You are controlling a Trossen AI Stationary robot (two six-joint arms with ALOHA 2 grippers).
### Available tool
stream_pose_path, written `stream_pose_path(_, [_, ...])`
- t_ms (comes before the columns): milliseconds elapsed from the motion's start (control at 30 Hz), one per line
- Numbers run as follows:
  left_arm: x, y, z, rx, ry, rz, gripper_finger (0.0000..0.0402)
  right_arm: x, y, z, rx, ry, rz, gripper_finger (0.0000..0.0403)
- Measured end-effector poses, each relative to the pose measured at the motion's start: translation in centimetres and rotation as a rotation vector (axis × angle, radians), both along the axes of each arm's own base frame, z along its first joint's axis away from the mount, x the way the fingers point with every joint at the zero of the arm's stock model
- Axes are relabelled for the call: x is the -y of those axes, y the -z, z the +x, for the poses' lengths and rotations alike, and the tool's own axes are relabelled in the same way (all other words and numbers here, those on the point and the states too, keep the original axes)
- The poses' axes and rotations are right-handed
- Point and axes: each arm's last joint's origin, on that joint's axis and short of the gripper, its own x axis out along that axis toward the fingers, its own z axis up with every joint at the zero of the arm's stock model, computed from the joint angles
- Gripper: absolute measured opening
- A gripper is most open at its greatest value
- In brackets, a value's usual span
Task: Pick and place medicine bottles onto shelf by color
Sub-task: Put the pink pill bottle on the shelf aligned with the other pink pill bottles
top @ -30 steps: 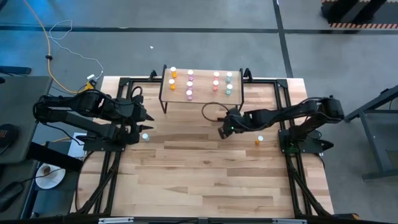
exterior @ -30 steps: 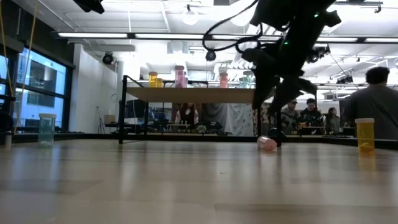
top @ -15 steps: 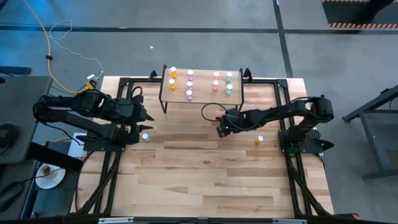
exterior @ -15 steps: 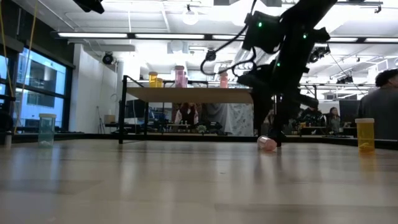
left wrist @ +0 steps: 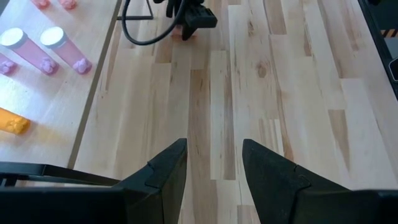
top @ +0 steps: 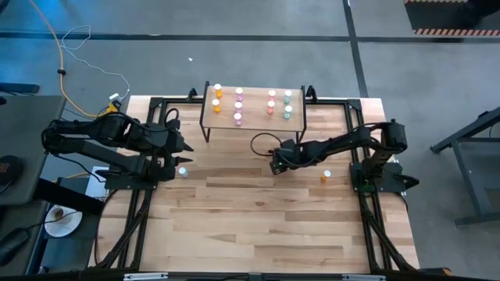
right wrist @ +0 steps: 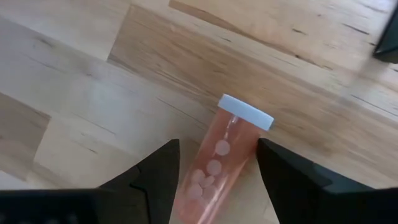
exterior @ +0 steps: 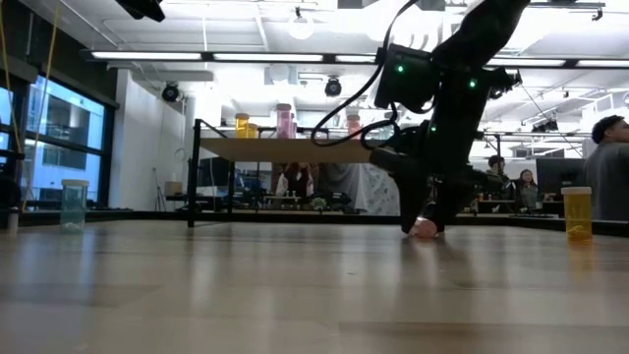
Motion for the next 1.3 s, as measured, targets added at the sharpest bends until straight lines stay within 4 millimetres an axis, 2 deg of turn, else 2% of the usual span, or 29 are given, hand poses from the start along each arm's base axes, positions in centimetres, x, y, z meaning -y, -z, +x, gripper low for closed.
stream_pose_path(100, [0.0,0.0,0.0,-0.001,0.003,0.003,0.0147,0.0,0.1,0.0,-0.004,0.0,-0.009,0.0188])
stream_pose_path(333, [0.0,0.0,0.0,-0.003,0.013,0.012,0.0147,0.1,0.1,0.0,-0.009,-0.002,-0.019,0.0114])
stream_pose_path(500, [0.0,0.0,0.0,-0.003,0.012,0.012,0.0147,0.1,0.0,0.0,-0.013,-0.026,-0.029,0.0084])
stream_pose_path(667, [0.0,0.0,0.0,-0.002,0.012,0.012,0.0147,-0.4,-0.1,0.2,-0.002,-0.055,-0.072,0.0082])
stream_pose_path(967, [0.0,0.0,0.0,-0.002,0.011,0.01,0.0147,-3.0,-0.7,1.4,0.126,-0.106,-0.247,0.0084])
stream_pose_path(1300, [0.0,0.0,0.0,-0.002,0.011,0.011,0.0147,-5.6,-2.1,2.4,0.309,-0.041,-0.519,0.0084])
